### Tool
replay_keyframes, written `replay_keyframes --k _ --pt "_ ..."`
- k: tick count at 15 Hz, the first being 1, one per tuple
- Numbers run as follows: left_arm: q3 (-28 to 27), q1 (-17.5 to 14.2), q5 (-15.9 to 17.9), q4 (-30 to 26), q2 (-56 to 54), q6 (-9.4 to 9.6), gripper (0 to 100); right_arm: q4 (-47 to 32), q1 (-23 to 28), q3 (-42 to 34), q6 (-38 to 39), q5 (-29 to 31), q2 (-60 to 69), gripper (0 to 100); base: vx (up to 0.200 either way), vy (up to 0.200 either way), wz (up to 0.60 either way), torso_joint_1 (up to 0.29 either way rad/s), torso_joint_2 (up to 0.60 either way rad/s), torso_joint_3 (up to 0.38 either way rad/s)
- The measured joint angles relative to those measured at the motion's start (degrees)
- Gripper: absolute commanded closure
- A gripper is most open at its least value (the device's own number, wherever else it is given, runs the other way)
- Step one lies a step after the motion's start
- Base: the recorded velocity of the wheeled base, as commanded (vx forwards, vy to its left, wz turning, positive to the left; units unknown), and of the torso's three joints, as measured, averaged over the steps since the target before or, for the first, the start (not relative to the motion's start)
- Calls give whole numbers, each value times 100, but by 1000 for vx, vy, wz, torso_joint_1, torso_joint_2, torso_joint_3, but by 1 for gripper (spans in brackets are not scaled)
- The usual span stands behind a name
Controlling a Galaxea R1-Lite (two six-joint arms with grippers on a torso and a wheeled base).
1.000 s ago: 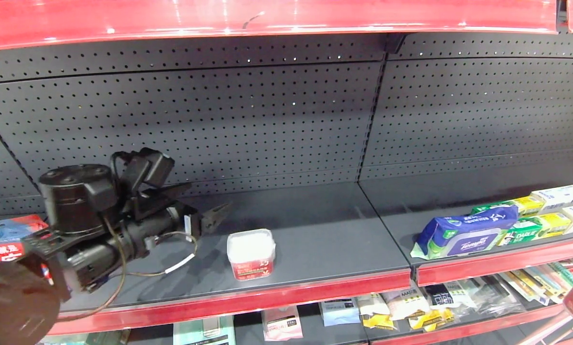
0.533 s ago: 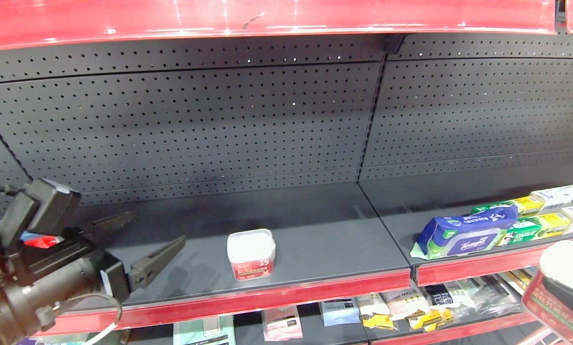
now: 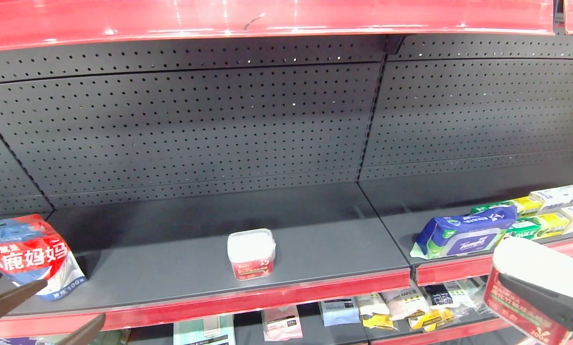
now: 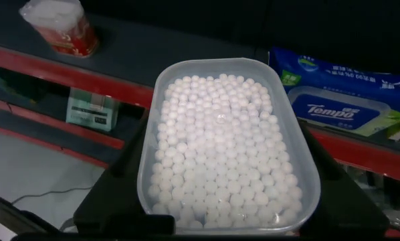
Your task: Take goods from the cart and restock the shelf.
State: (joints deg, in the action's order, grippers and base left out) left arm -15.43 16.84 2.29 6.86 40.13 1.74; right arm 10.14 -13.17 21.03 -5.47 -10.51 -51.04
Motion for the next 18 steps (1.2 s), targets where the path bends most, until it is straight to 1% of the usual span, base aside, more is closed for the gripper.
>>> replay_keyframes --k 4,7,9,10,11,12,13,14,18 --pt "88 -39 -18 -597 -830 17 0 99 -15 101 17 -343 -282 100 0 0 0 0 0 0" --pt "315 -39 0 -924 -1632 6 0 96 -15 218 22 -366 -435 100 0 0 0 0 0 0" --pt "469 -35 -6 -1412 -2360 6 0 96 -9 243 26 -366 -491 100 0 0 0 0 0 0" --pt "527 -33 -84 -1712 -2677 13 0 99 -9 261 23 -366 -505 100 0 0 0 0 0 0" --pt "566 -33 -395 -1942 -3029 11 0 99 -9 289 15 -366 -518 100 0 0 0 0 0 0" --pt "599 -33 -933 -2060 -3278 -40 0 96 -9 336 9 -363 -538 100 0 0 0 0 0 0" --pt "645 -30 -1287 -2114 -3443 -207 0 96 -9 394 -10 -361 -577 100 0 0 0 0 0 0" --pt "690 -16 -1390 -2137 -3565 -294 0 99 -6 435 -16 -356 -623 100 0 0 0 0 0 0" --pt "736 -16 -1356 -2136 -3763 -351 0 101 -11 488 -38 -356 -758 100 0 0 0 0 0 0"
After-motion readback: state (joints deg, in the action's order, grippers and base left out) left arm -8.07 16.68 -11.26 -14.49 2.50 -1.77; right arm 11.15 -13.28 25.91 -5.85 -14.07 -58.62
